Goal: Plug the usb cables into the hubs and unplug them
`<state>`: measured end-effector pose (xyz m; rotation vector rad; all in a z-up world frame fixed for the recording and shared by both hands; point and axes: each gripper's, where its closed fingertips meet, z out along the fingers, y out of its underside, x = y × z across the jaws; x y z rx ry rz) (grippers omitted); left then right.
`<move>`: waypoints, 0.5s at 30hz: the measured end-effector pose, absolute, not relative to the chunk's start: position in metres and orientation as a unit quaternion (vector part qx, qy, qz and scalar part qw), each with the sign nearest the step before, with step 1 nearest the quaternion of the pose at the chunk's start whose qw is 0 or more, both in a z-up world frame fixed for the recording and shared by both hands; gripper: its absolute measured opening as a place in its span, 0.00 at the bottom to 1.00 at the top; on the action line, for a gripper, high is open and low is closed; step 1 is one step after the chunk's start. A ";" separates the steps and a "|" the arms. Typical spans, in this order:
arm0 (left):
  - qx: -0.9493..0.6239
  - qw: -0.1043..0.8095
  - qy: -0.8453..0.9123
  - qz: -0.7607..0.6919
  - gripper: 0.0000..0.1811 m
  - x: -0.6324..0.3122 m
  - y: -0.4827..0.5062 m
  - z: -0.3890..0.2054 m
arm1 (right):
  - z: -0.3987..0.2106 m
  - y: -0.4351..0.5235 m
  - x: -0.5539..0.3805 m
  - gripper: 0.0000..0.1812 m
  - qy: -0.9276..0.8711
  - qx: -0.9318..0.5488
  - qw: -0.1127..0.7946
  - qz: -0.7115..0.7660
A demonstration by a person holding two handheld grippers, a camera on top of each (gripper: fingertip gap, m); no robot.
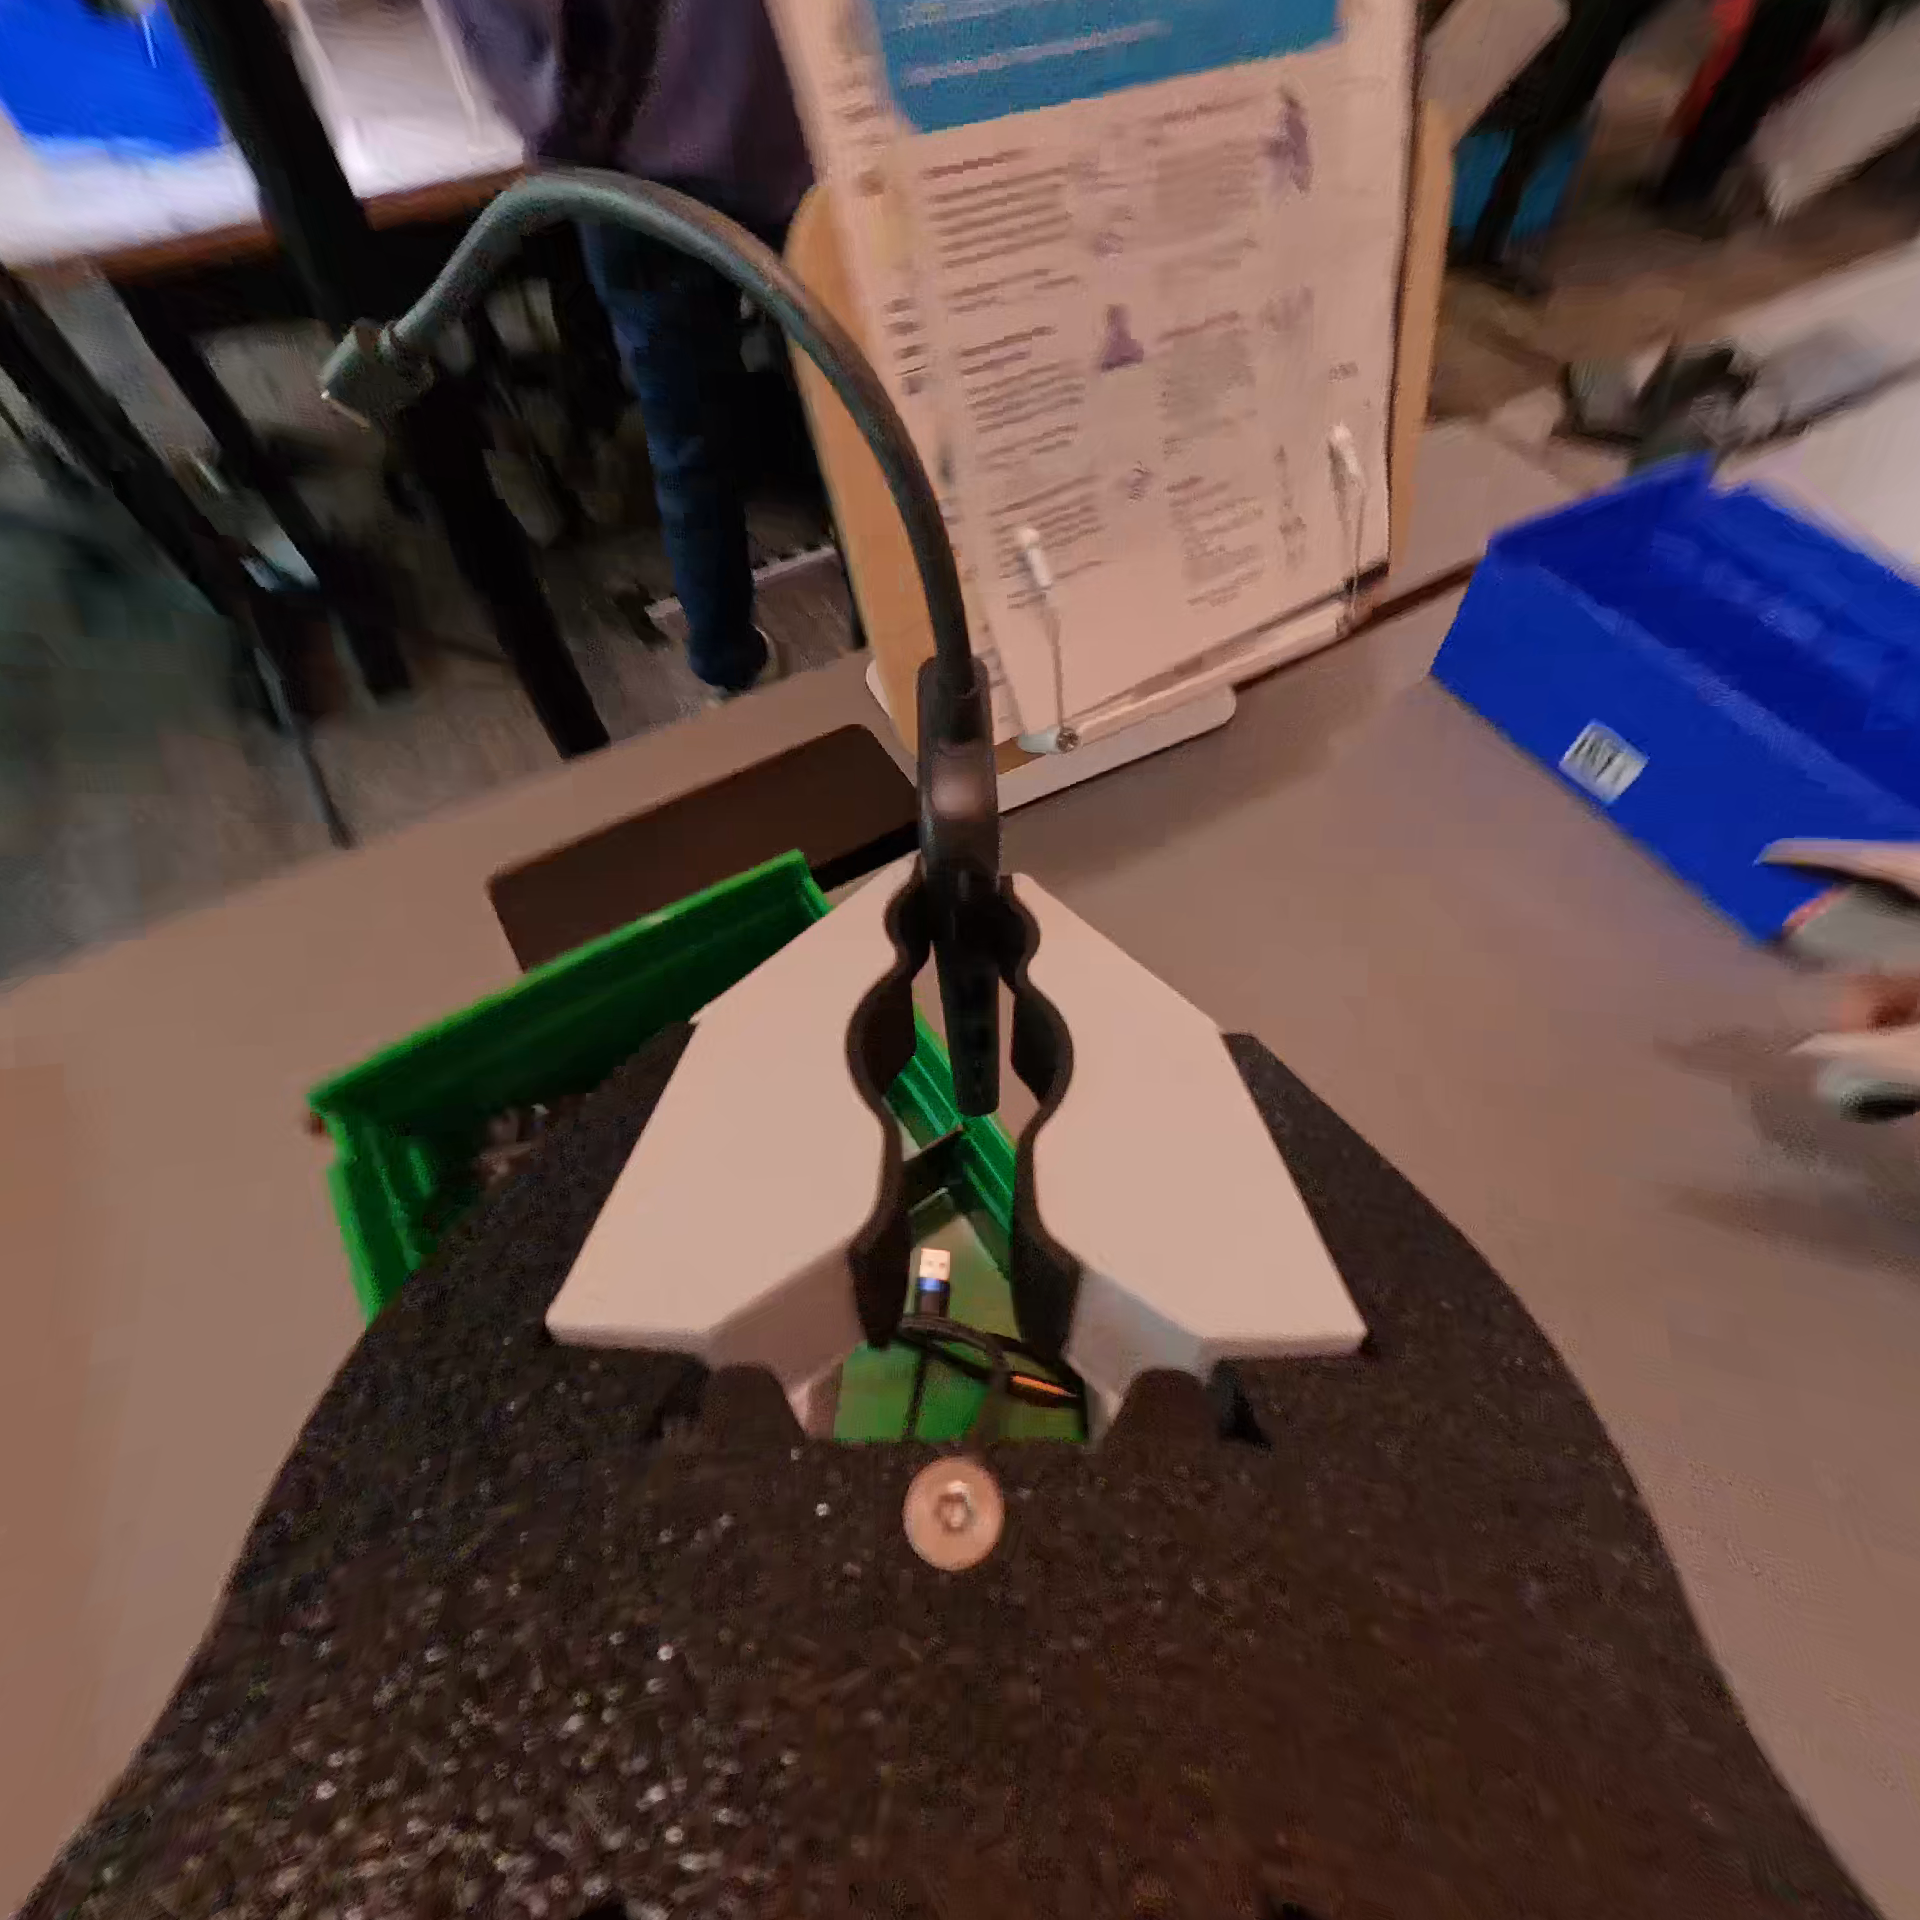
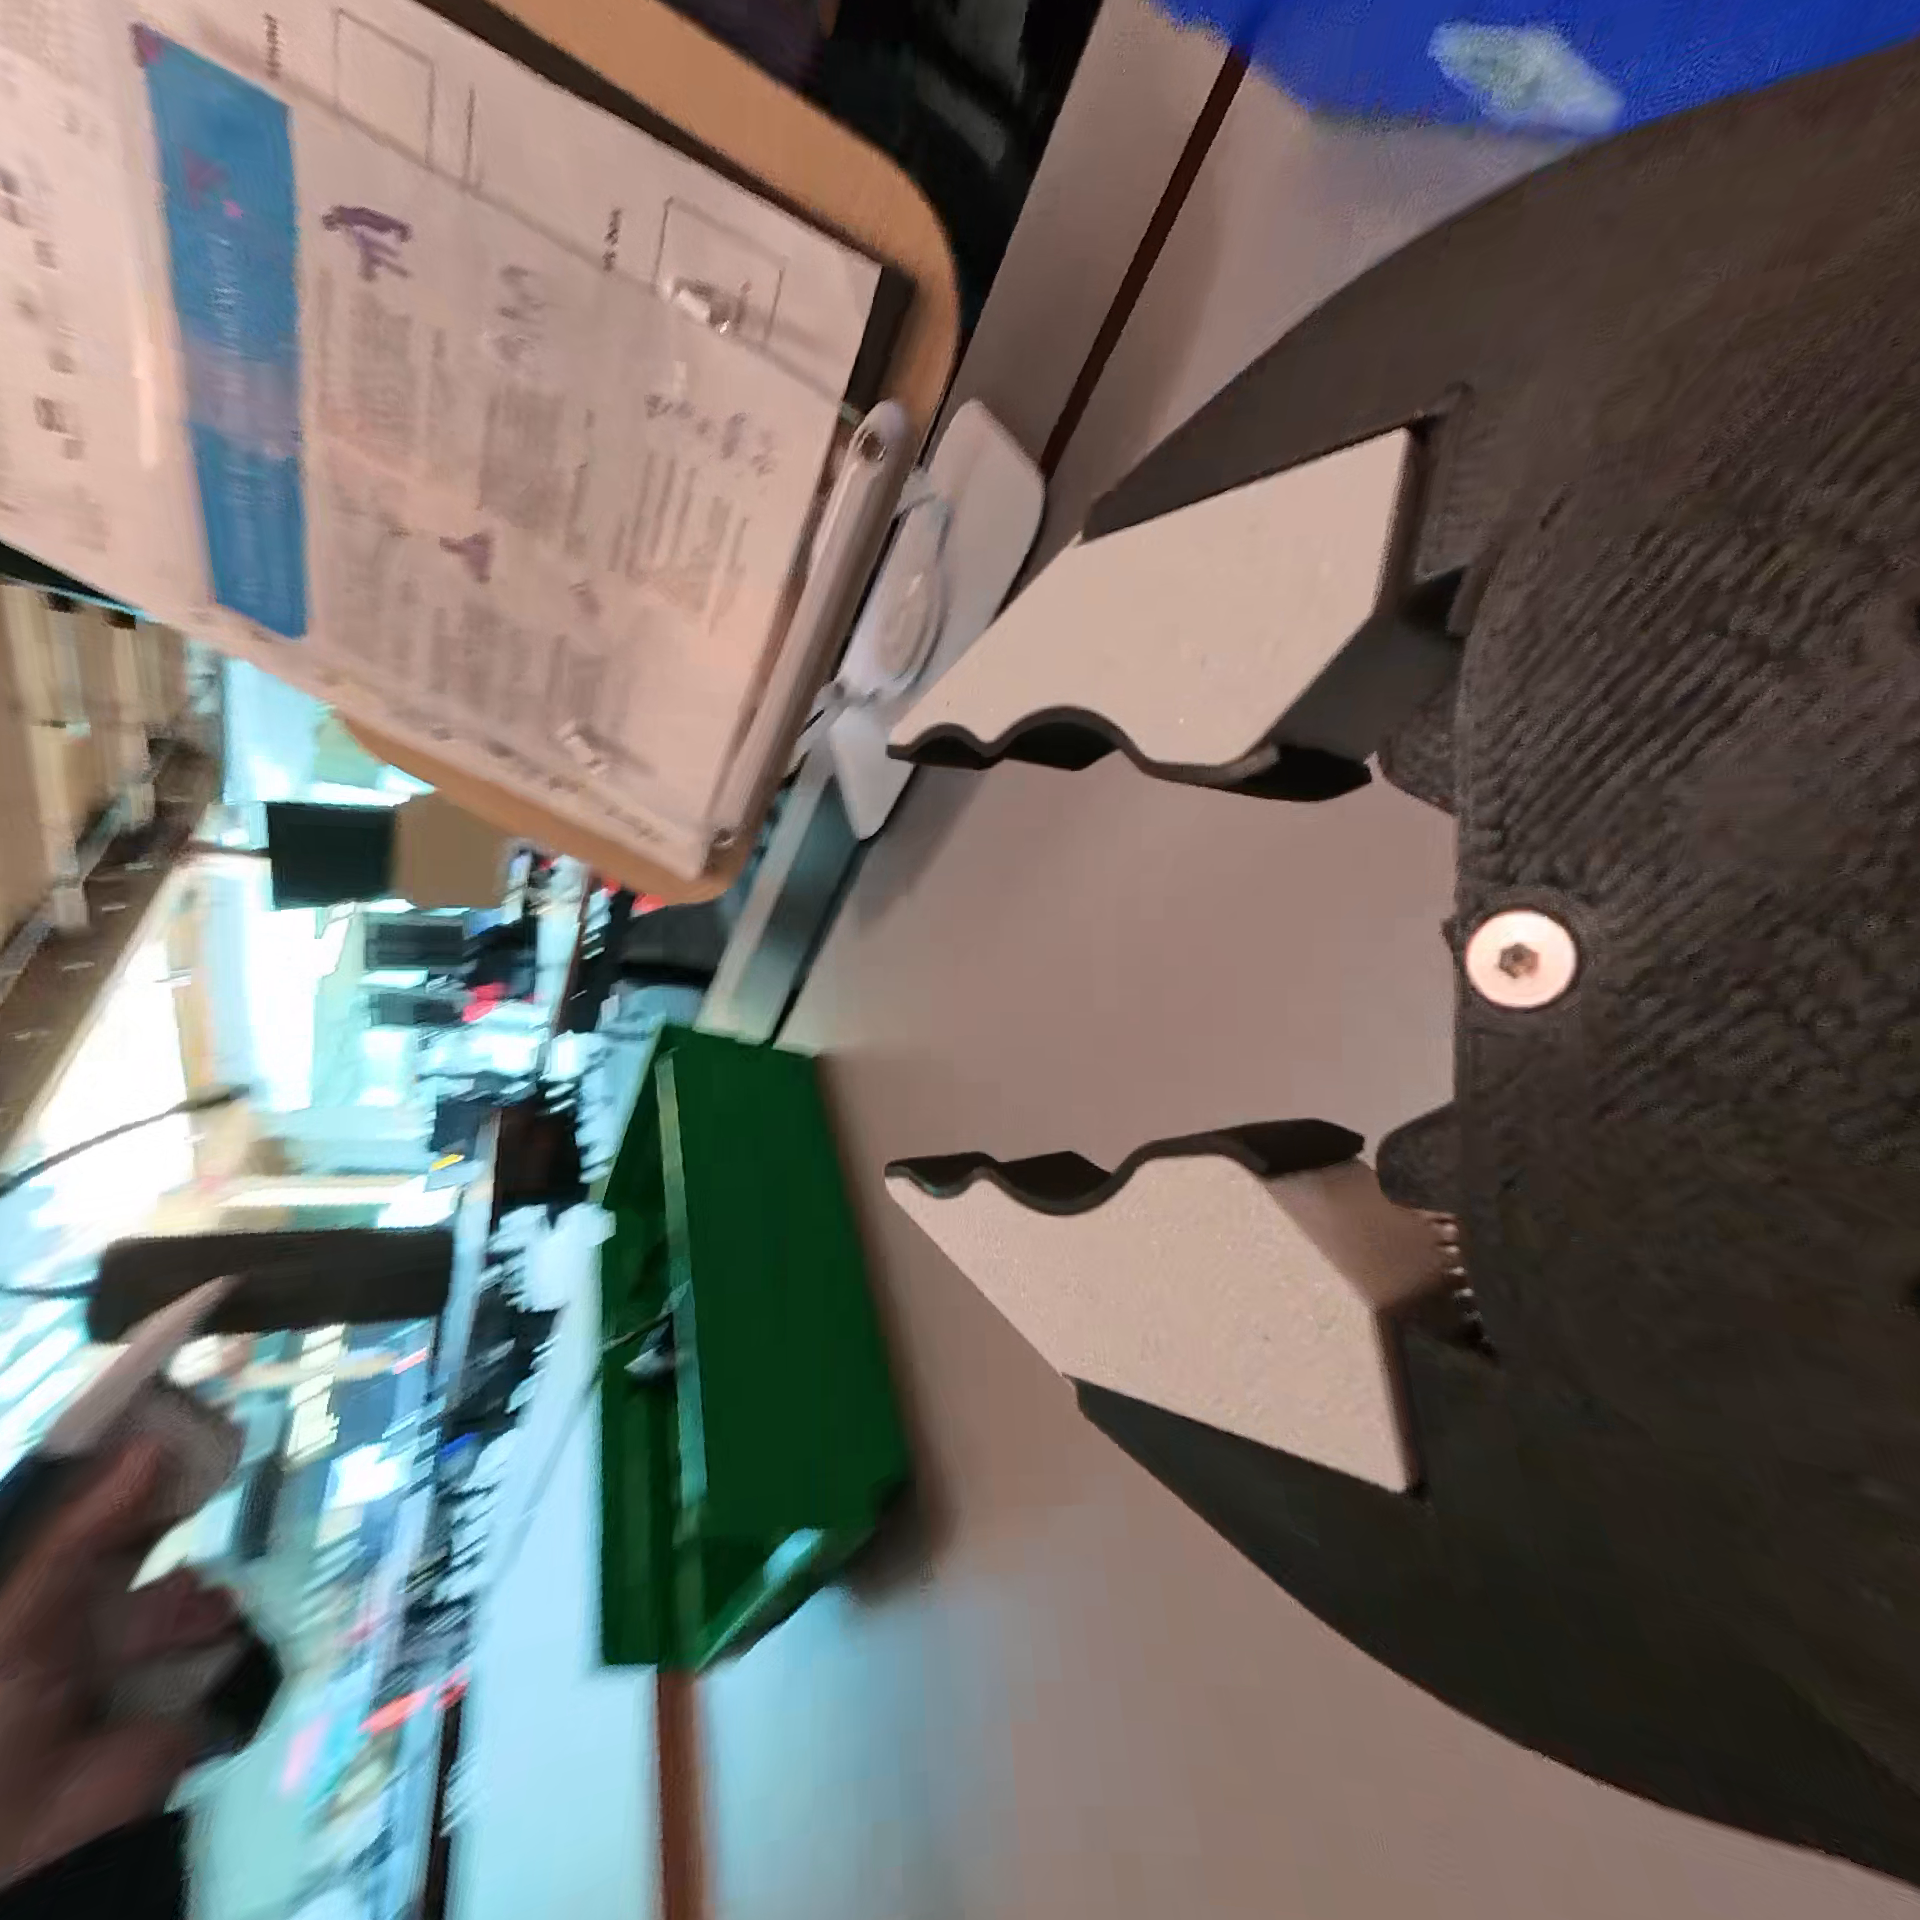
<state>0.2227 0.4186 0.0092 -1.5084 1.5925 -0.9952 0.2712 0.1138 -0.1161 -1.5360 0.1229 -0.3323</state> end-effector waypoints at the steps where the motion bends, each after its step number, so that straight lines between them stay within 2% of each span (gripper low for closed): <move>1: -0.553 0.388 0.646 -0.356 0.05 0.221 0.399 0.012 | -0.107 0.114 0.266 0.42 0.066 -0.675 0.725 -0.122; 5: -0.437 0.490 0.721 -0.222 0.05 0.219 0.319 -0.006 | -0.092 0.125 0.240 0.47 0.081 -0.649 0.756 -0.019; 9: -0.320 0.564 0.753 -0.114 0.05 0.225 0.245 -0.051 | -0.091 0.140 0.222 0.44 0.100 -0.630 0.768 0.057; 11: -0.256 0.599 0.755 -0.069 0.05 0.230 0.214 -0.071 | -0.093 0.141 0.221 0.41 0.106 -0.623 0.773 0.057; 15: -0.188 0.633 0.749 -0.052 0.05 0.236 0.174 -0.096 | -0.095 0.137 0.227 0.42 0.106 -0.621 0.775 0.043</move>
